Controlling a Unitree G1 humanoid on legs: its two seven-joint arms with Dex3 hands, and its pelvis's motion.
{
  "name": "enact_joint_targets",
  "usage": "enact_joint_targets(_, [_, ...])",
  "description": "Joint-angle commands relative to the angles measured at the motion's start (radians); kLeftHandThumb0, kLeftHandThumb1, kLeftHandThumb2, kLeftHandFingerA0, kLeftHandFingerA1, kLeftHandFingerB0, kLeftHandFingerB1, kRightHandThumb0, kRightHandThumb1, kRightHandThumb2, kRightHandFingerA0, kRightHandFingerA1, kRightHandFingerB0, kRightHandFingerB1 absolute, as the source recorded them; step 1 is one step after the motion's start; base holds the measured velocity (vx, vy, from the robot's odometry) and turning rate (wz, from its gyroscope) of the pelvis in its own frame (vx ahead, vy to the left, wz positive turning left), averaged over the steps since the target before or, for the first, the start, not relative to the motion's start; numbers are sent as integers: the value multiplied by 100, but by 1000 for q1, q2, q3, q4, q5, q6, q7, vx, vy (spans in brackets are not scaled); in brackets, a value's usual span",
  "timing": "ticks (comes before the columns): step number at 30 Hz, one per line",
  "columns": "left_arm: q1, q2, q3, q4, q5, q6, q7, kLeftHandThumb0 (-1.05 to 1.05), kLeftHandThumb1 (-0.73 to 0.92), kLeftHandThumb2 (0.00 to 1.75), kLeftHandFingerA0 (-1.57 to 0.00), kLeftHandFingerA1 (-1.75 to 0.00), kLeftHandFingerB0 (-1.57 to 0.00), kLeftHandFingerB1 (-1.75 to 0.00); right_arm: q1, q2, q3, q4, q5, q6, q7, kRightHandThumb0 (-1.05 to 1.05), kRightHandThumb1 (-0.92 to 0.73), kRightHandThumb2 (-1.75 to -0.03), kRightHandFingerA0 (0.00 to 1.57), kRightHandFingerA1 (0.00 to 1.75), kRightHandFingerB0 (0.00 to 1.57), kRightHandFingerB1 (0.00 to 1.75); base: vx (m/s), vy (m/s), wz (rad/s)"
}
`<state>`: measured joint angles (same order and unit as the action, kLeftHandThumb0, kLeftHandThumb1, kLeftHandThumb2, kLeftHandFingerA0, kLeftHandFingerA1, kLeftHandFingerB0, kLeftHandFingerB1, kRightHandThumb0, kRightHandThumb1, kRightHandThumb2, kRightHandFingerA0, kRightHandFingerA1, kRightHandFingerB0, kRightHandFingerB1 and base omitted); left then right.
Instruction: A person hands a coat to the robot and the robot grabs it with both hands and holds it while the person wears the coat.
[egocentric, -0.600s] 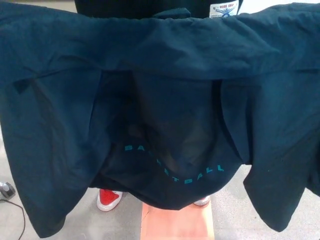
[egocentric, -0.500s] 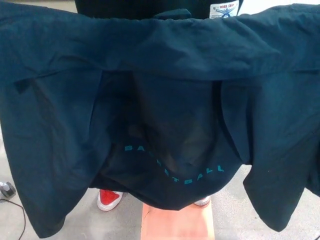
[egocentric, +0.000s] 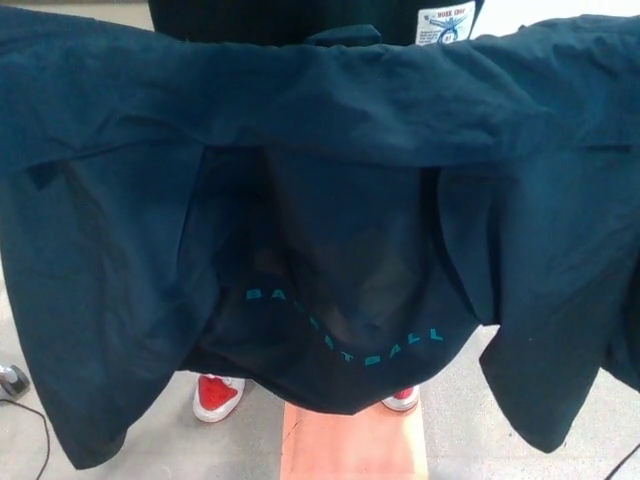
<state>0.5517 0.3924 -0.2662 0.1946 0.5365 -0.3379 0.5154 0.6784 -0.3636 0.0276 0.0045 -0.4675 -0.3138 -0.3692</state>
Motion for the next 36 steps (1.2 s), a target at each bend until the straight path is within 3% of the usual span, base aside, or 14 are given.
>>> enact_joint_targets(1, [52, 152, 276, -428, -100, -548, 64, -69, 64, 60, -51, -39, -39, -33, 16, -120, -278, -414, 240, -361, 38, -60, -70, -62, 49, 37, 33, 31, 0, 0, 0])
enact_joint_targets(11, [2, 231, 477, -645, -355, -565, -77, -72, 49, 83, -41, -49, -33, -44, -152, -205, -527, -551, 428, -316, 99, -63, -70, -61, 48, 45, 17, 33, 0, 0, 0])
enact_joint_targets(16, [-33, 249, 576, -743, -416, -517, -111, -71, 59, 59, -47, -44, -41, -33, -221, -259, -605, -603, 540, -263, 151, -65, -70, -61, 46, 44, 15, 36, 0, 0, 0])
enact_joint_targets(17, [-45, 258, 582, -758, -445, -517, -121, -70, 58, 59, -46, -45, -42, -33, -241, -274, -622, -607, 549, -254, 160, -46, -46, -97, 37, 62, 1, 47, 0, 0, 0])
enact_joint_targets(19, [-89, 286, 619, -797, -487, -486, -141, -72, 60, 59, -43, -49, -40, -33, -303, -320, -655, -619, 563, -198, 181, -68, -70, -61, 49, 48, 15, 37, 0, 0, 0])
enact_joint_targets(20, [-120, 306, 627, -807, -514, -471, -155, -69, 59, 59, -42, -50, -39, -33, -340, -340, -666, -618, 557, -175, 185, -49, -46, -97, 51, 68, 0, 46, 0, 0, 0])
enact_joint_targets(21, [-154, 325, 629, -810, -540, -452, -170, -68, 59, 59, -42, -50, -42, -33, -379, -364, -667, -614, 571, -155, 197, -70, -69, -61, 52, 50, 17, 37, 0, 0, 0])
enact_joint_targets(23, [-226, 354, 635, -815, -570, -402, -193, -69, 59, 59, -43, -51, -44, -34, -447, -420, -668, -594, 612, -132, 233, -77, -56, -87, 42, 55, 11, 46, 0, 0, 0])
enact_joint_targets(25, [-298, 374, 634, -806, -586, -369, -208, -71, 48, 84, -41, -58, -38, -46, -497, -458, -670, -575, 622, -110, 257, -72, -69, -61, 48, 45, 14, 37, 0, 0, 0])
enact_joint_targets(29, [-499, 474, 635, -727, -605, -290, -275, -69, 59, 58, -41, -50, -38, -33, -619, -615, -643, -488, 645, -10, 376, -89, -64, -99, 18, 50, 3, 33, 0, 0, 0])
enact_joint_targets(31, [-579, 518, 613, -678, -626, -260, -320, -71, 49, 84, -34, -55, -29, -45, -679, -666, -609, -452, 665, 28, 417, -86, -75, -63, 27, 43, 8, 29, 0, 0, 0])
enact_joint_targets(32, [-630, 541, 593, -643, -636, -248, -349, -69, 62, 59, -39, -46, -34, -33, -719, -698, -584, -425, 676, 44, 443, -90, -62, -100, 28, 54, 5, 25, 0, 0, 0])
enact_joint_targets(34, [-701, 556, 561, -594, -632, -235, -382, -71, 63, 60, -37, -45, -33, -33, -776, -742, -545, -384, 680, 62, 485, -90, -77, -63, 33, 43, 7, 24, 0, 0, 0])
enact_joint_targets(36, [-787, 583, 508, -546, -654, -183, -449, -73, 62, 60, -30, -36, -26, -32, -840, -808, -486, -342, 648, 114, 533, -103, -69, -103, 33, 50, 8, 15, 0, 0, 0])
